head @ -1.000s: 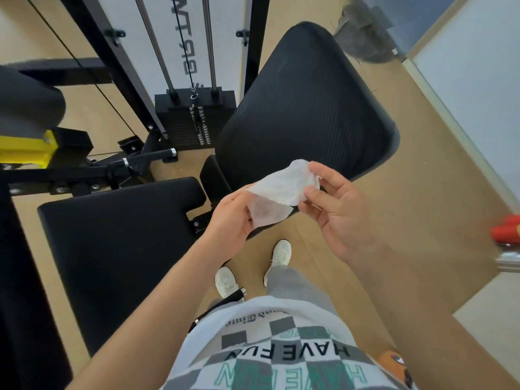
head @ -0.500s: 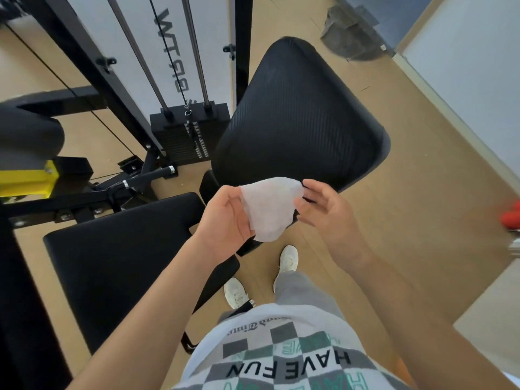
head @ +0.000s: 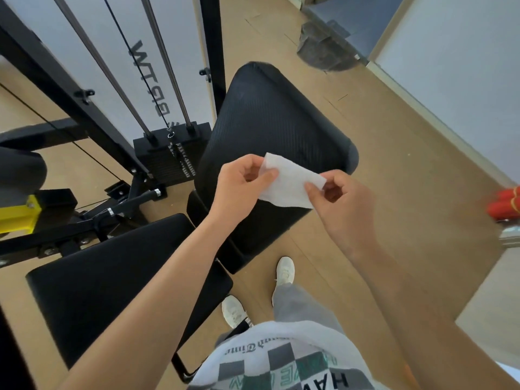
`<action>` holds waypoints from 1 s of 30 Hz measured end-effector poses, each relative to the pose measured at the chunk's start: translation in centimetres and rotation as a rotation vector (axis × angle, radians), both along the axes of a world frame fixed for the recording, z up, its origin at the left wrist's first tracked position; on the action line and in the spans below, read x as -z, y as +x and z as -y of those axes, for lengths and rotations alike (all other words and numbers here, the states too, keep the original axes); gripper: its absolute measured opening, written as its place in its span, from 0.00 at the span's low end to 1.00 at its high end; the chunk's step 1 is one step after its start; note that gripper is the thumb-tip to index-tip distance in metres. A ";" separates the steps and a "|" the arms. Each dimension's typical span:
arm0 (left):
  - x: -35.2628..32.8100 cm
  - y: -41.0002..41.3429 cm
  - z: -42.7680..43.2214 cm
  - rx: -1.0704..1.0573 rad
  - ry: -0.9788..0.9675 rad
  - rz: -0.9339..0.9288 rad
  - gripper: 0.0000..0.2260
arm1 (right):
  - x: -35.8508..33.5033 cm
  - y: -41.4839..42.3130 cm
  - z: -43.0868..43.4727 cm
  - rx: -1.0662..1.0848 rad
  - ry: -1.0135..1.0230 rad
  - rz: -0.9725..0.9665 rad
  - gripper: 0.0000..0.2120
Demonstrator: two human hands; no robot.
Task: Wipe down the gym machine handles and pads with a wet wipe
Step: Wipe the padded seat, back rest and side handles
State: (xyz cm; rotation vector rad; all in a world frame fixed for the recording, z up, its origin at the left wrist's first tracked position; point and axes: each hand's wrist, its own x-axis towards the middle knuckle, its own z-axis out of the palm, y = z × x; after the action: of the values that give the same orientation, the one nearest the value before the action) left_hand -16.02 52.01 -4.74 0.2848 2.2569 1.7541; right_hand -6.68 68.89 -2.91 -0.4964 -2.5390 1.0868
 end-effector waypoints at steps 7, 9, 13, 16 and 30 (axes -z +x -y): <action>1.8 -3.8 -6.2 -0.147 -0.133 -0.358 0.05 | 1.7 -2.6 -2.4 0.171 0.149 -0.064 0.05; 2.8 -3.8 -6.6 -0.243 -0.120 -0.345 0.09 | 2.1 -2.8 -2.4 0.196 0.134 -0.081 0.06; 3.8 -1.6 -5.9 -0.347 -0.111 -0.507 0.07 | 2.6 -2.9 -2.5 0.181 0.121 -0.142 0.10; 5.2 1.3 -5.9 -0.151 -0.123 -0.806 0.09 | 2.7 -2.9 -2.7 0.184 0.044 -0.176 0.13; 7.5 -4.1 -7.3 0.145 -0.412 -0.716 0.27 | 2.5 -1.7 -4.8 0.195 -0.525 -0.066 0.27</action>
State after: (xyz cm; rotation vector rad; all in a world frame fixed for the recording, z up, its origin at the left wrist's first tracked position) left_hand -20.07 59.32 -12.19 1.0914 2.9001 1.1751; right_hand -8.34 73.71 -5.41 -0.8027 -2.0781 1.6586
